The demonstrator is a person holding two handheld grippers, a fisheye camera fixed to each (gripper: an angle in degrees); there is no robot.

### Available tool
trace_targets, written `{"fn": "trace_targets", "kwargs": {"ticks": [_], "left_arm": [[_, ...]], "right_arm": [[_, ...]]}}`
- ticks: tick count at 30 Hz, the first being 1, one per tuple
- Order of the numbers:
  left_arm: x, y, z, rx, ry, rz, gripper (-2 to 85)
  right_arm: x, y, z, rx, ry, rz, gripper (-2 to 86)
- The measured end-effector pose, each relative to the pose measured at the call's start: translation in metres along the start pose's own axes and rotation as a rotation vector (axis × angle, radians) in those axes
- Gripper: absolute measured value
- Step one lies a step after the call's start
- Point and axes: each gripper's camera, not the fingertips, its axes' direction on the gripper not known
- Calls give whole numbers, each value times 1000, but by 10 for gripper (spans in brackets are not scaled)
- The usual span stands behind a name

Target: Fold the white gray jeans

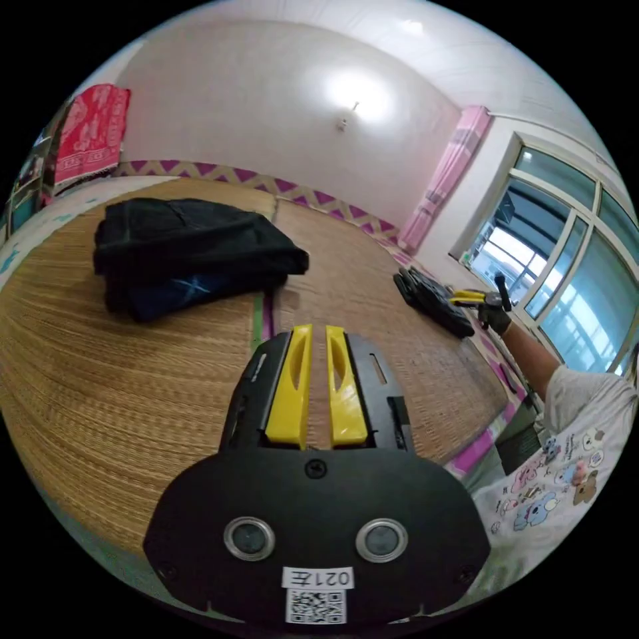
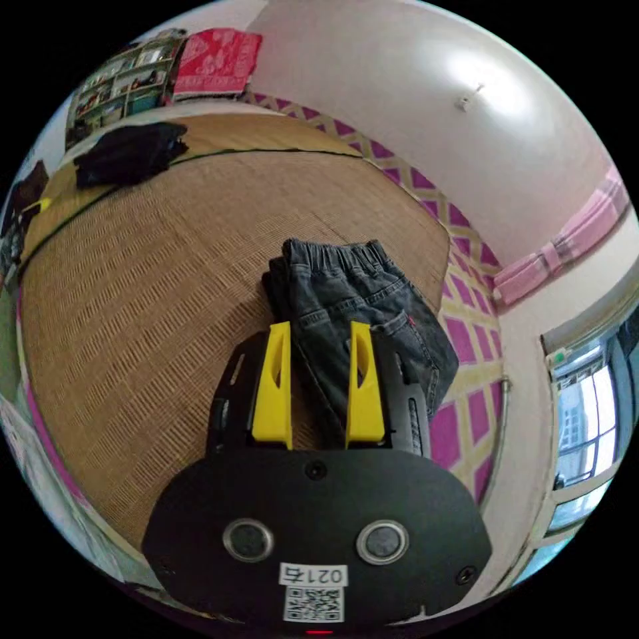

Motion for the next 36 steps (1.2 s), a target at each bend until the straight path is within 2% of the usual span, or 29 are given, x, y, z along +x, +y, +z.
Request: {"fn": "trace_targets", "kwargs": {"ticks": [2,6,11,13,20,24,27,29,32,35,36], "left_arm": [[17,16,13,-18,22,9,2],[44,50,40,-76,53,11,-8],[58,84,55,-117,68,0,-10],[62,99,54,-116,62,11,-10],[65,133,53,-121,80,61,-10],[62,154,62,-117,138,73,-10],[60,170,73,-112,196,57,-10],[58,180,81,-111,241,38,-10],[56,194,94,-109,303,-10,-10],[54,208,105,-108,334,-50,-10],[55,212,107,-112,338,-51,-10]], "right_arm": [[-29,2,16,23,29,-104,143],[-68,-16,44,44,26,-166,155],[-101,-43,92,48,208,-151,83],[-105,-41,96,57,203,-152,63],[-33,-17,17,203,-69,261,43],[-34,6,-54,257,-110,240,43],[-72,14,-108,299,-224,170,44],[-137,4,-123,239,-284,29,46],[-239,-2,-106,123,-378,-137,48],[-306,6,-68,-22,-482,-198,50],[-309,10,-67,-11,-466,-183,52]]}}
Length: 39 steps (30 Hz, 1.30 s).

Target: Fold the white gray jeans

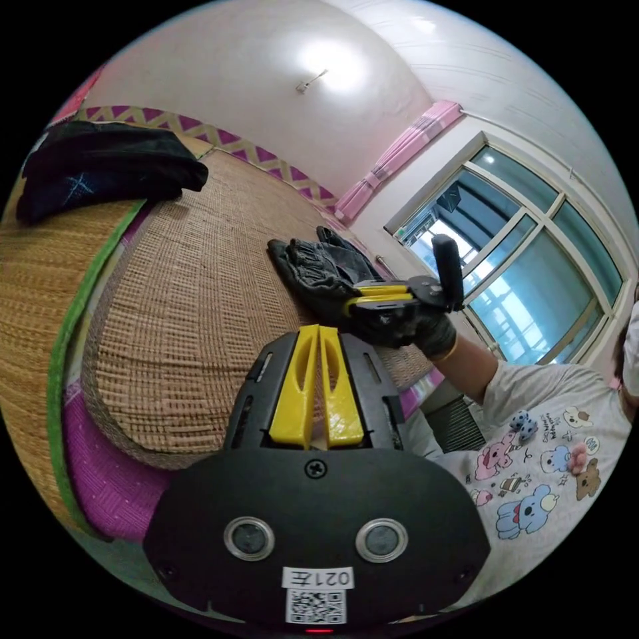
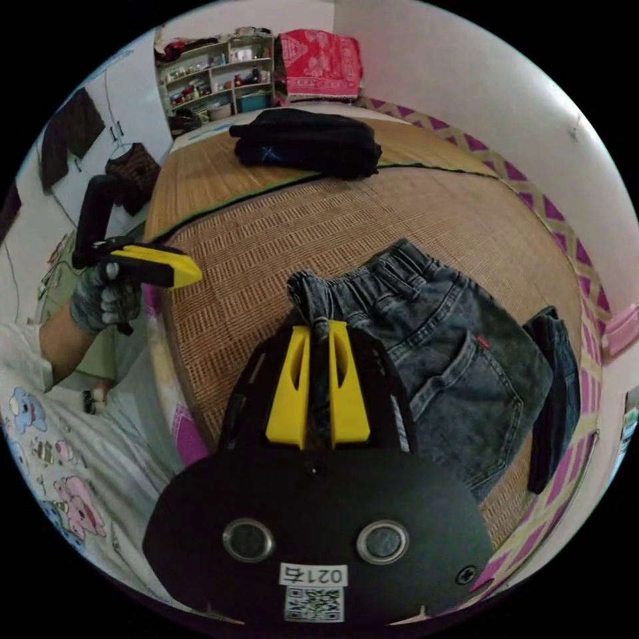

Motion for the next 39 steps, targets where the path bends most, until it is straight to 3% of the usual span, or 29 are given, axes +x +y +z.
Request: {"fn": "trace_targets", "kwargs": {"ticks": [3,12,16,18,22,25,29,33,37,39], "left_arm": [[-1,11,4,-2,-15,9,-10],[-13,25,39,5,1,-4,-9],[-17,27,59,-4,-11,-13,-9],[-20,27,67,-3,-20,-22,-7],[-32,18,95,-3,-39,-47,13],[-51,5,126,-8,-31,-101,50],[-79,-18,176,-73,-48,-177,83],[-104,-41,224,-156,-43,-219,70],[-118,-48,261,-256,62,-261,19],[-116,-51,268,-274,48,-254,6]], "right_arm": [[-4,18,-25,96,82,-24,59],[-4,20,-65,155,68,-108,119],[0,-3,-57,80,206,-75,73],[27,-5,-82,133,95,36,51],[137,40,-200,464,-189,359,38],[207,108,-297,686,-180,533,35],[279,229,-407,895,-27,791,32],[339,326,-426,880,42,1070,29],[400,414,-355,687,-100,1457,25],[407,432,-334,663,-166,1515,24]]}}
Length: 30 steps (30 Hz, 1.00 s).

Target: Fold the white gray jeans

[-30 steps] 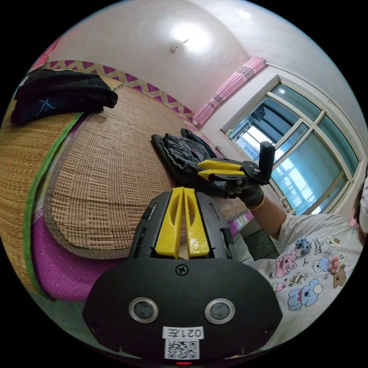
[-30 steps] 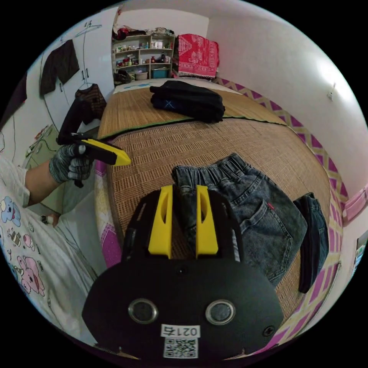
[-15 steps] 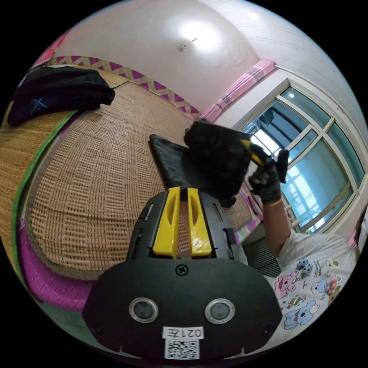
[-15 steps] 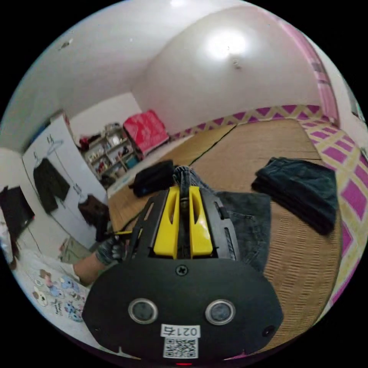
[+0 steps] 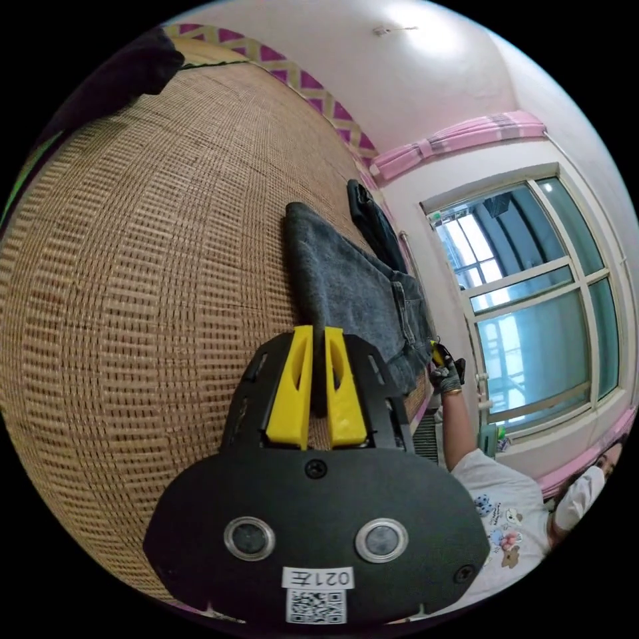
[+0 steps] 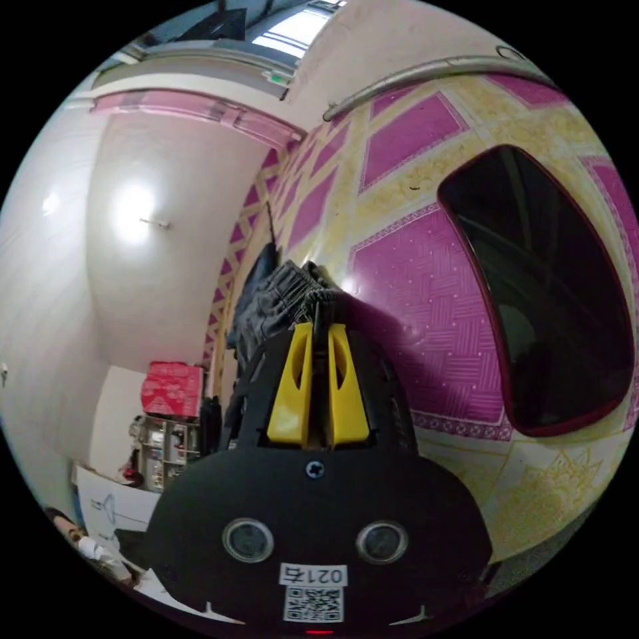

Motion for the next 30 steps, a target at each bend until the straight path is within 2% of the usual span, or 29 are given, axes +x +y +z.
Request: {"fn": "trace_targets", "kwargs": {"ticks": [2,4,8,10,12,13,14,16,20,23,30], "left_arm": [[8,-3,5,-5,-13,39,0],[18,-4,14,0,28,100,-2],[11,3,53,-87,-15,108,12],[-2,11,59,-52,21,94,22],[3,21,49,21,-28,114,23],[17,31,37,113,-113,179,21],[27,36,34,140,-155,218,26],[71,49,44,137,-214,393,49],[138,64,110,-1,-217,645,78],[181,79,179,-65,-280,814,88],[224,87,288,-178,-327,962,110]], "right_arm": [[-2,-2,-17,23,-131,6,25],[-21,-1,-33,50,-146,-50,27],[-36,3,-44,74,47,-108,41],[-31,4,-34,-11,113,-93,52],[-49,18,-47,56,183,-167,65],[-76,32,-57,135,289,-271,72],[-108,49,-60,203,378,-408,78],[-153,73,-48,229,434,-602,87],[-223,109,36,17,375,-906,105],[-239,126,101,-92,384,-1004,109],[-222,137,162,-200,441,-980,103]]}}
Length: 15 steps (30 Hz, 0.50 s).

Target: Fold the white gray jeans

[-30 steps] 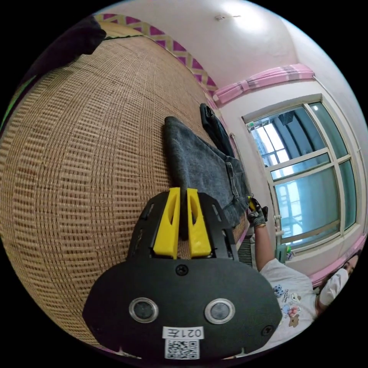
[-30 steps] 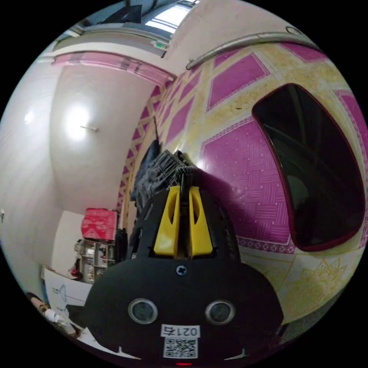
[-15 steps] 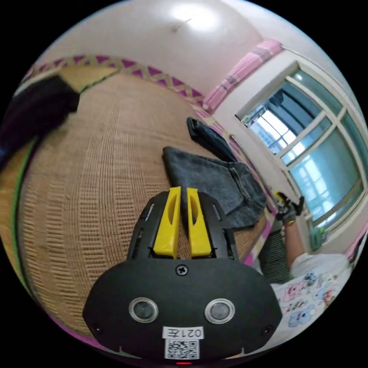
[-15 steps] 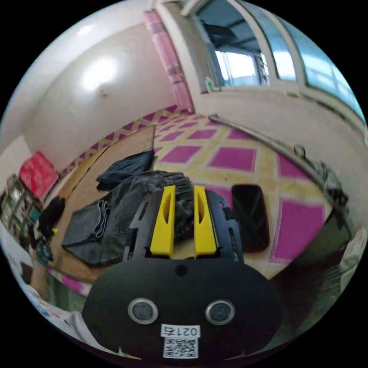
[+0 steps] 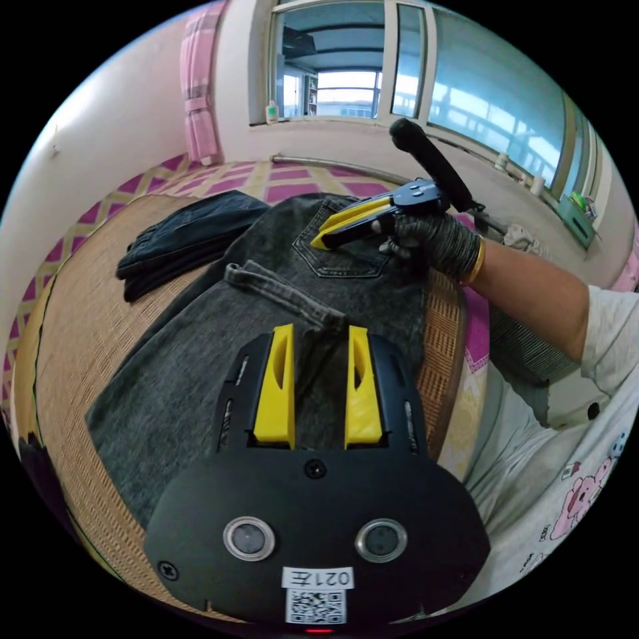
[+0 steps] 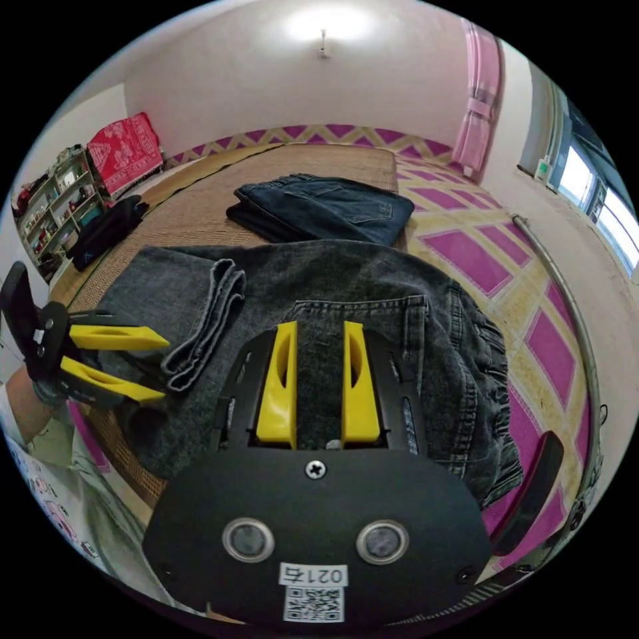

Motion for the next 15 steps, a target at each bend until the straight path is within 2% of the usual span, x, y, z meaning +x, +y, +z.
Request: {"fn": "trace_targets", "kwargs": {"ticks": [6,8,11,15], "left_arm": [[3,-17,14,-64,-64,15,43],[-13,-15,-3,5,-20,-65,24],[-57,5,-62,208,72,-257,11],[-127,71,-183,417,-21,-418,5]], "right_arm": [[1,9,-3,1,-62,42,99],[-1,12,-3,-4,-70,48,99],[-4,17,-5,-7,-74,51,98],[-7,22,-5,-13,-78,60,95]]}}
